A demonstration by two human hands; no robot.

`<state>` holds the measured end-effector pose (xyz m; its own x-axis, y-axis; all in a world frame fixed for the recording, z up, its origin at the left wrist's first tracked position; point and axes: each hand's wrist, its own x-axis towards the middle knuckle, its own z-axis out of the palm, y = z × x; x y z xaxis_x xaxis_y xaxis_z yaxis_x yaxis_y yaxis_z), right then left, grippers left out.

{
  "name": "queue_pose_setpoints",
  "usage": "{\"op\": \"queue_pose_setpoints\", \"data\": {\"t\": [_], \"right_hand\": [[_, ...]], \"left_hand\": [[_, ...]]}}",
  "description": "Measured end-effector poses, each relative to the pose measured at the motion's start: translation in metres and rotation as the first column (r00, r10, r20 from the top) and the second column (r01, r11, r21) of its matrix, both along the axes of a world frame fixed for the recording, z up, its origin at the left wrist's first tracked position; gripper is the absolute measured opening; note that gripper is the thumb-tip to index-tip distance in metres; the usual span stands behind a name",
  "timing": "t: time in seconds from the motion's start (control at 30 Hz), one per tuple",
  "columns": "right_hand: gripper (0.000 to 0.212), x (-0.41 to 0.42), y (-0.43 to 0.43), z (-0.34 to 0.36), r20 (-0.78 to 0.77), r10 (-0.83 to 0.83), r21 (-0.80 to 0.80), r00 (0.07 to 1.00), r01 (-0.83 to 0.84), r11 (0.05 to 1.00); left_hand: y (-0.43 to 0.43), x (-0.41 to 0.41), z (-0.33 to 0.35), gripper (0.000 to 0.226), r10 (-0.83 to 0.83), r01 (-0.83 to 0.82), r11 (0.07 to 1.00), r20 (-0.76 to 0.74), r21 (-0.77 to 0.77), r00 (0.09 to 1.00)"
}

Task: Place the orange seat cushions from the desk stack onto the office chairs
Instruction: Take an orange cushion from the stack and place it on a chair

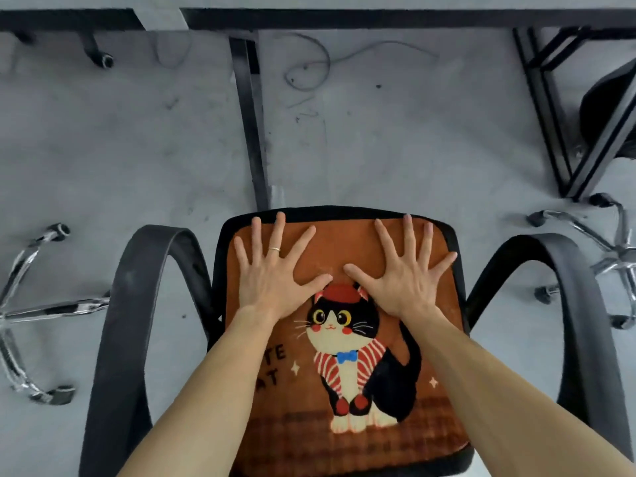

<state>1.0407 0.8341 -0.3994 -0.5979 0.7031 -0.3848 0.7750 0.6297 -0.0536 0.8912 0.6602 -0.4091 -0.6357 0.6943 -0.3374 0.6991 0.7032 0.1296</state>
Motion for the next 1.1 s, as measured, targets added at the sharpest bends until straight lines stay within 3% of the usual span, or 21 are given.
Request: {"op": "queue_pose_setpoints", "data": {"t": [0.2, 0.37, 0.47, 0.6, 0.7, 0.77, 0.83, 0.9, 0.97, 1.03, 1.1], "right_hand": [[0.099, -0.003, 0.019, -0.002, -0.074, -0.202, 0.003, 0.977, 0.203, 0.979], [0.102, -0.009, 0.031, -0.003, -0.085, -0.232, -0.047, 0.969, 0.229, 0.972], [0.112, -0.011, 0.038, 0.003, -0.014, -0.201, -0.06, 0.979, 0.2, 0.978], [0.117, -0.004, 0.021, 0.013, 0.038, -0.281, -0.037, 0.959, 0.282, 0.959], [0.099, 0.026, -0.024, 0.023, -0.038, -0.198, -0.026, 0.979, 0.197, 0.98], [0.093, 0.054, -0.06, 0.03, -0.019, -0.233, -0.076, 0.972, 0.231, 0.97], [0.094, 0.083, -0.098, 0.039, 0.108, -0.403, -0.155, 0.909, 0.416, 0.896], [0.1, 0.101, -0.126, 0.047, 0.269, -0.605, -0.202, 0.749, 0.658, 0.725], [0.104, 0.102, -0.141, 0.057, 0.364, -0.703, -0.228, 0.611, 0.79, 0.569], [0.106, 0.099, -0.145, 0.062, 0.382, -0.73, -0.248, 0.566, 0.824, 0.509], [0.11, 0.106, -0.144, 0.059, 0.37, -0.722, -0.252, 0.585, 0.811, 0.528]], "left_hand": [[-0.001, -0.022, 0.002, 0.095, 0.086, -0.086, 0.996, -0.006, 0.02, 0.996], [0.001, -0.023, 0.003, 0.093, 0.09, -0.09, 0.996, -0.005, 0.0, 0.996], [-0.001, -0.019, 0.004, 0.093, 0.086, -0.086, 0.996, -0.003, -0.033, 0.996], [-0.007, 0.012, 0.012, 0.087, 0.092, -0.094, 0.995, -0.044, -0.04, 0.995], [-0.032, 0.068, 0.024, 0.081, -0.043, 0.041, 0.999, 0.069, 0.027, 0.997], [-0.056, 0.108, 0.035, 0.086, -0.075, 0.076, 0.997, 0.177, 0.002, 0.981], [-0.073, 0.138, 0.048, 0.099, -0.035, 0.068, 0.991, 0.269, -0.113, 0.963], [-0.079, 0.15, 0.059, 0.118, -0.033, 0.109, 0.967, 0.311, -0.231, 0.95], [-0.083, 0.146, 0.068, 0.135, -0.08, 0.192, 0.929, 0.334, -0.318, 0.939], [-0.093, 0.14, 0.072, 0.145, -0.122, 0.255, 0.882, 0.331, -0.396, 0.936], [-0.107, 0.135, 0.069, 0.151, -0.139, 0.292, 0.843, 0.34, -0.452, 0.93]]}}
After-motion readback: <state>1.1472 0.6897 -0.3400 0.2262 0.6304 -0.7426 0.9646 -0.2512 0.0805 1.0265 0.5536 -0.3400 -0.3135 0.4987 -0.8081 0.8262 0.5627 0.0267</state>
